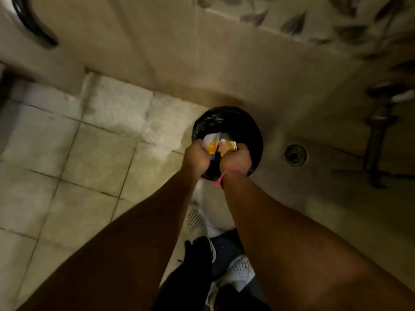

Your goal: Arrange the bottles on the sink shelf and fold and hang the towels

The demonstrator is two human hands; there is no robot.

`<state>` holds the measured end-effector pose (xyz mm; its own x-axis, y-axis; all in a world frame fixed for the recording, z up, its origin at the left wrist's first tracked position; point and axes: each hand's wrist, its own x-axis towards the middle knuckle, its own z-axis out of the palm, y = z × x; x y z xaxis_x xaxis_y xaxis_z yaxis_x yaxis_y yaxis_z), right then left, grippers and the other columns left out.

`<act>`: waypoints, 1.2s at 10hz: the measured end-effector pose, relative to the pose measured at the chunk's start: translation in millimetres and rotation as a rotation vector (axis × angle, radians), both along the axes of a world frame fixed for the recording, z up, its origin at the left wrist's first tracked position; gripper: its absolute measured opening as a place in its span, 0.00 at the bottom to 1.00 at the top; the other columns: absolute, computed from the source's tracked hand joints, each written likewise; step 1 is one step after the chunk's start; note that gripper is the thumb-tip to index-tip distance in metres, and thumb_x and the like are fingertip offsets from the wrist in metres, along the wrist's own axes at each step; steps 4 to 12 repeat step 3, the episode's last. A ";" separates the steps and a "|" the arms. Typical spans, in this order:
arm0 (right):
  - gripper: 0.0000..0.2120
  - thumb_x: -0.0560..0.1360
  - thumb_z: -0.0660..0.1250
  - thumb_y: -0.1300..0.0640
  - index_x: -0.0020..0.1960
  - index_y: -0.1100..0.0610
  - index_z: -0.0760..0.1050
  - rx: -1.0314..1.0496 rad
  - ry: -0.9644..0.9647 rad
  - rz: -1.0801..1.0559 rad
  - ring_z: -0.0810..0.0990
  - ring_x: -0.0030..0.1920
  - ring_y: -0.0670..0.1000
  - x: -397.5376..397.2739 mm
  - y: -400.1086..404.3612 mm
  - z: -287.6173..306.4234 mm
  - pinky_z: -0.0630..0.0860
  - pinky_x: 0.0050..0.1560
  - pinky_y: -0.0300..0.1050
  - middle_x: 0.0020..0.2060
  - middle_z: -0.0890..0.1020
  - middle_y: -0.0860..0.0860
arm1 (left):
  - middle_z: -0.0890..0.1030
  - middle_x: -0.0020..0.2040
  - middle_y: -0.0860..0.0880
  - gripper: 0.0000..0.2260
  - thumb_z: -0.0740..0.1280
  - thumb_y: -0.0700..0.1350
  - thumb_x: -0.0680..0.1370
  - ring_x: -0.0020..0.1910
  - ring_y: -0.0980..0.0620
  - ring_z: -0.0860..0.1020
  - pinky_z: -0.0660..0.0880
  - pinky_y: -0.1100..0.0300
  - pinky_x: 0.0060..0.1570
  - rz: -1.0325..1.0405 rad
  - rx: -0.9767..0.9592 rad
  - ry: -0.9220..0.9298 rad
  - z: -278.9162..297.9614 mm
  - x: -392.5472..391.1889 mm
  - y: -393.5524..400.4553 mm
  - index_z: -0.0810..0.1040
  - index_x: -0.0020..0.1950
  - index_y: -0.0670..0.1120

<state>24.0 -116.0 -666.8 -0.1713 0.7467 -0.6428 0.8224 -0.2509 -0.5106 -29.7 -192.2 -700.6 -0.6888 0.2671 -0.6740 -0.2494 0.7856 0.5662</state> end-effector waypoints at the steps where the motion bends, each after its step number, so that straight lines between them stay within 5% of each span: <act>1: 0.22 0.79 0.63 0.61 0.72 0.56 0.69 -0.037 0.070 0.000 0.75 0.66 0.58 3.8 -3.9 -31.8 0.67 0.64 0.42 0.66 0.77 0.58 | 0.78 0.65 0.35 0.15 0.60 0.44 0.84 0.64 0.37 0.76 0.70 0.52 0.60 -0.098 0.028 -0.071 -32.4 6.5 18.2 0.75 0.66 0.38; 3: 0.24 0.81 0.61 0.62 0.76 0.60 0.62 -0.144 0.016 0.058 0.71 0.70 0.58 34.6 -7.4 -15.4 0.67 0.61 0.37 0.70 0.73 0.58 | 0.78 0.65 0.40 0.18 0.58 0.54 0.84 0.65 0.41 0.76 0.69 0.58 0.55 -0.040 0.051 -0.150 -12.1 20.8 4.3 0.74 0.67 0.44; 12: 0.24 0.81 0.61 0.62 0.76 0.60 0.62 -0.144 0.016 0.058 0.71 0.70 0.58 34.6 -7.4 -15.4 0.67 0.61 0.37 0.70 0.73 0.58 | 0.78 0.65 0.40 0.18 0.58 0.54 0.84 0.65 0.41 0.76 0.69 0.58 0.55 -0.040 0.051 -0.150 -12.1 20.8 4.3 0.74 0.67 0.44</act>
